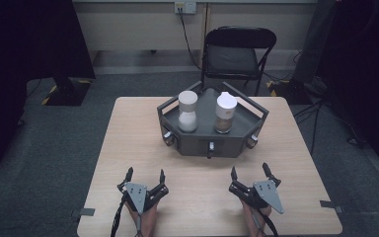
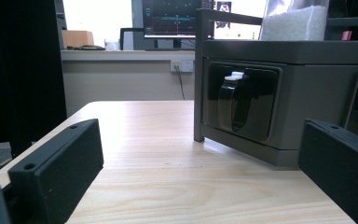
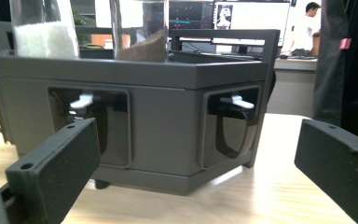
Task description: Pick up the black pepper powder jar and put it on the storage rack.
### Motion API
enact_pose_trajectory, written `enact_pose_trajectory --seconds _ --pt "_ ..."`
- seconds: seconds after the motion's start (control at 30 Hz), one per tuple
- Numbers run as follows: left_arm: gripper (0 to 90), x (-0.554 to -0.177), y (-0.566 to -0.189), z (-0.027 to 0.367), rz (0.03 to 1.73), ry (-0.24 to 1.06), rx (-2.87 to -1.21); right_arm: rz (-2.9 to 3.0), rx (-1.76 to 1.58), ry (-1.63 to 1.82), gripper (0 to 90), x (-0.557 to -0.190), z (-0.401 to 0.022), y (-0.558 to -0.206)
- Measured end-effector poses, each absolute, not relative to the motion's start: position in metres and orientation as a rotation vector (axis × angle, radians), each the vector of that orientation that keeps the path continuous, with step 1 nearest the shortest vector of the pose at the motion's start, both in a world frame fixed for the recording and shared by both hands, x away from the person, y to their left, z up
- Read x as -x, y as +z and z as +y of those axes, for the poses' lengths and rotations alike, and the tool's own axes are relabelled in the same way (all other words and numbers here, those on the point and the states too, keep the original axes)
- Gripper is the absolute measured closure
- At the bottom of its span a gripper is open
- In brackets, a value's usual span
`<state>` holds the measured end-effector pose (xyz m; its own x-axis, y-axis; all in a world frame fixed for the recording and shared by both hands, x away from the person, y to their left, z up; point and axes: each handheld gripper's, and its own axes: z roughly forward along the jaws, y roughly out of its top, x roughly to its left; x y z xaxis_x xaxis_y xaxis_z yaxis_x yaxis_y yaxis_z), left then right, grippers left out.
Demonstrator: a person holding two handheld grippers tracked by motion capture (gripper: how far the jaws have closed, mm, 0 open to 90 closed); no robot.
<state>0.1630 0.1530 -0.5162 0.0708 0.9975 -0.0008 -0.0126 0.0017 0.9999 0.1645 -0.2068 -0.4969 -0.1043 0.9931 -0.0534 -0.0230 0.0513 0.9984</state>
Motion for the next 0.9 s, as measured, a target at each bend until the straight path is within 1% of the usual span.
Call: enact_pose_trajectory --seconds 0.4,0.9 --pt "0.0 -0.163 -0.516 0.153 1.148 1.162 -1.232 1.289 -1.116 1.233 0.0 -0.159 -0.208 -0.509" --pt "0.2 -0.163 -0.516 0.153 1.148 1.162 -1.231 1.298 -1.102 1.215 0.0 -0.157 -0.208 -0.513"
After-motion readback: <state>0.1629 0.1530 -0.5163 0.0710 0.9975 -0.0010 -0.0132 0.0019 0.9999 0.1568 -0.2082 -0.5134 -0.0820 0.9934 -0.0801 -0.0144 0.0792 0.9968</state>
